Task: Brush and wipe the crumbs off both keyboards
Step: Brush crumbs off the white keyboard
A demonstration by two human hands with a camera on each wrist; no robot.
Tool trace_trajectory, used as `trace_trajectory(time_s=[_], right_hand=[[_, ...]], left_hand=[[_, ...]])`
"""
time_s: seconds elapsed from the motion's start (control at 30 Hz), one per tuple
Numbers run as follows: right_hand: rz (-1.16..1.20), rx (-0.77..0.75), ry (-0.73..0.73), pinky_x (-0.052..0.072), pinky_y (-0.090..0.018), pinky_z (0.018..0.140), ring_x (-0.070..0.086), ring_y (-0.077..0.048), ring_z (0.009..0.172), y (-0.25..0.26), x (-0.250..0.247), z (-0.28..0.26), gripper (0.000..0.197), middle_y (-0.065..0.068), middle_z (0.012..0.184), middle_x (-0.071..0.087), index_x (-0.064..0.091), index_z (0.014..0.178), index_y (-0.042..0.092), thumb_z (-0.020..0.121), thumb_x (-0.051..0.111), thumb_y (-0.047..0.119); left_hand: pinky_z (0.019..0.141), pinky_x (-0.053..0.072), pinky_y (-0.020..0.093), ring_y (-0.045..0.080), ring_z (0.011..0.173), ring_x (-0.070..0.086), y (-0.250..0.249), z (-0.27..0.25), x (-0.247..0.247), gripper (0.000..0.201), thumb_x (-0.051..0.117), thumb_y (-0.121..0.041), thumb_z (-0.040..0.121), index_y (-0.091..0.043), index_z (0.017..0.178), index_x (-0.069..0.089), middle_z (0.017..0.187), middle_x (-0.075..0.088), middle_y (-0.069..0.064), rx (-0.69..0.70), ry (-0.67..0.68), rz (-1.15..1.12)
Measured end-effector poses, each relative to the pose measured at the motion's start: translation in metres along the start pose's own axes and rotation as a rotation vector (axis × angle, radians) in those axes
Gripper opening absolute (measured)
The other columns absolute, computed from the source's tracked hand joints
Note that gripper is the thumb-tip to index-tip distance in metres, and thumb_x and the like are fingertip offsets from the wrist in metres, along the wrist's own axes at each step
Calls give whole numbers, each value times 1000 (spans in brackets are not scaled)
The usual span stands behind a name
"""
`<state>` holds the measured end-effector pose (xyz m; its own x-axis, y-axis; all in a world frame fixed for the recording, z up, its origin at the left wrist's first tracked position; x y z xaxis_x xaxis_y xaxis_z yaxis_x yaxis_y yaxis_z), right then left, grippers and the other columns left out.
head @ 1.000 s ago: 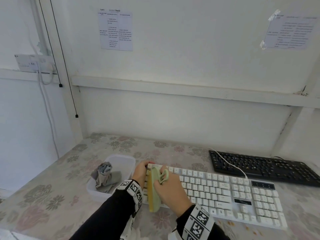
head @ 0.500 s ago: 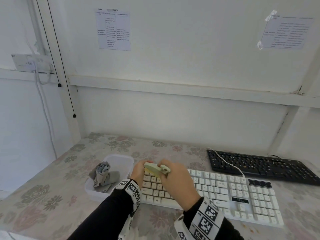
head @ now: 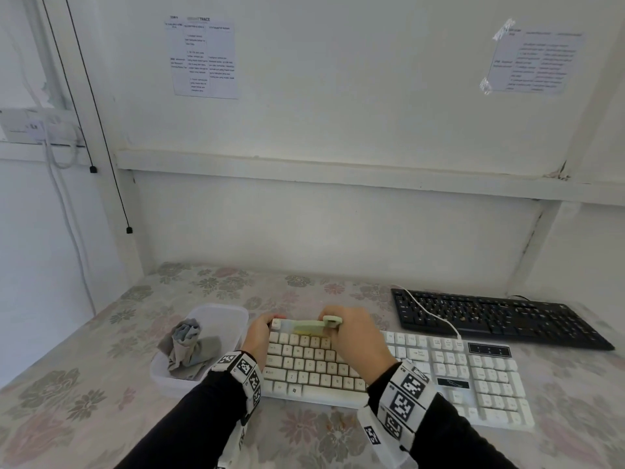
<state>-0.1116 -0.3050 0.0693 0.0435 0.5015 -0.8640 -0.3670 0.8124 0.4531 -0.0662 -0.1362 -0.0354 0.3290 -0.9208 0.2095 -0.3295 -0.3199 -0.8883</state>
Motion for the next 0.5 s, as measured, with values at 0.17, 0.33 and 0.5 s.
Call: trace_trajectory(time_s=[0.17, 0.33, 0.5], right_hand=[[-9, 121, 3, 44, -18, 62, 59, -18, 78, -33, -22, -7, 19, 1, 82, 60, 67, 94, 16, 89, 52, 6], [-5, 286, -12, 43, -18, 60, 56, -12, 74, -78, -57, -20, 14, 1, 87, 60, 66, 93, 17, 88, 56, 8], [-21, 431, -67, 44, -21, 61, 56, -15, 74, -124, -92, -40, 15, -2, 85, 59, 66, 87, 17, 85, 58, 4]], left_hand=[[57, 44, 31, 24, 47, 50, 3, 1, -1, 34, 48, -22, 90, -15, 58, 56, 48, 52, 5, -28, -28, -13], [57, 45, 30, 25, 46, 50, 4, 2, 0, 34, 50, -22, 88, -15, 55, 55, 45, 51, 5, -22, -31, 9], [61, 48, 33, 28, 50, 52, 5, 4, -1, 32, 50, -23, 88, -15, 59, 59, 49, 54, 7, -6, -54, 28]])
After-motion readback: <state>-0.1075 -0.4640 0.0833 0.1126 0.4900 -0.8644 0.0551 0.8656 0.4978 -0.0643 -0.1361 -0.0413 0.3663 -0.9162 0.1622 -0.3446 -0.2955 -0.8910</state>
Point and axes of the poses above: each hand's wrist, its own z-axis towards the middle knuckle, its own x-axis out of the palm, y = z × x, the point moved 4 cm from there along z, towards the middle knuckle
